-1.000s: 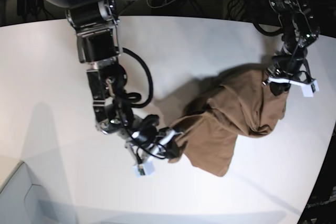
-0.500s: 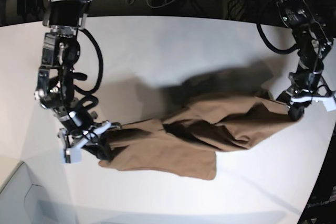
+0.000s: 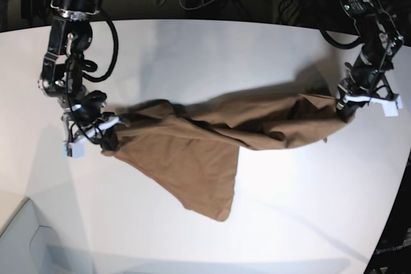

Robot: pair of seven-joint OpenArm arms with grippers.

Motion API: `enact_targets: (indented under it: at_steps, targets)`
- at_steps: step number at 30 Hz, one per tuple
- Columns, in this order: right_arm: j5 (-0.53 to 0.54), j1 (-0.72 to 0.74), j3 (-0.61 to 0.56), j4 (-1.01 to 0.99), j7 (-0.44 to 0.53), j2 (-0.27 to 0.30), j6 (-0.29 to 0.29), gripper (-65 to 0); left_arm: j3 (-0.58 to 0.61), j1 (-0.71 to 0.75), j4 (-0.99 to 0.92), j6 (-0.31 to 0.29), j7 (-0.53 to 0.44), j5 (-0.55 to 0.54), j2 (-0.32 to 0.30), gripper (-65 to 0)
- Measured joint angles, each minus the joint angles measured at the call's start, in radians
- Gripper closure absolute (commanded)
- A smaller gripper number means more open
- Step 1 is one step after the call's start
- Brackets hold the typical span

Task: Layout the t-shirt on the table in an organized manner, then fold the t-shirt properly
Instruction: 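Lift the t-shirt and pull the grippers apart to stretch it, then release and regrasp another t-shirt edge with the left gripper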

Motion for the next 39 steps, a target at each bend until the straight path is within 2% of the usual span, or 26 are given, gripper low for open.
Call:
enact_targets:
  at_steps: [4,5,8,10,12,17,20,22,26,29,32,37,39]
  targets:
    - [-0.004,0.013,0.0,-0.061,-0.001,-0.001,0.0,0.0,0.0,0.052,0.108,-0.006,-0.01,0.008,0.002,-0.2]
    - [-0.001,0.021,0.0,-0.074,0.0,-0.001,0.0,0.0,0.0,0.055,0.145,-0.039,-0.024,0.005,0.001,-0.2]
    - [-0.002,0.049,0.0,-0.117,0.002,-0.001,0.0,0.0,0.0,0.047,0.215,-0.188,-0.028,0.001,-0.007,-0.2]
    - [-0.002,0.058,-0.001,-0.139,0.005,0.0,0.0,0.0,0.037,0.046,0.226,-0.27,-0.026,0.013,-0.014,-0.2]
    - [-0.004,0.058,-0.002,-0.147,0.003,-0.001,0.0,0.0,0.106,0.056,0.228,-0.359,-0.011,0.009,-0.05,-0.2]
    - [-0.003,0.069,-0.002,-0.149,0.005,0.0,0.0,0.0,0.379,0.075,0.228,-0.491,-0.023,0.01,-0.193,-0.4]
    - [-0.003,0.071,-0.006,-0.149,0.006,0.0,0.0,0.0,0.585,0.051,0.228,-0.569,-0.009,0.013,-0.287,-0.4]
    - [-0.003,0.069,-0.005,-0.149,0.005,0.0,0.0,0.0,0.731,-0.006,0.228,-0.587,-0.014,0.01,-0.348,-0.4]
    - [-0.002,0.069,-0.005,-0.149,0.007,0.0,0.0,0.0,0.991,-0.106,0.228,-0.587,-0.014,0.01,-0.468,-0.4]
    - [-0.003,0.069,-0.005,-0.149,0.005,-0.002,0.0,0.0,1.155,-0.187,0.221,-0.591,-0.011,0.012,-0.526,-0.4]
    - [-0.004,0.069,-0.005,-0.149,0.0,-0.003,0.0,0.0,1.224,-0.243,0.221,-0.591,-0.016,0.013,-0.545,-0.4]
    - [-0.004,0.066,-0.005,-0.149,-0.002,-0.003,0.0,0.0,1.225,-0.246,0.207,-0.591,-0.016,0.01,-0.542,-0.6]
    - [-0.004,0.065,-0.005,-0.149,-0.003,-0.003,0.0,0.0,1.223,-0.247,0.207,-0.591,-0.016,0.013,-0.526,-4.6]
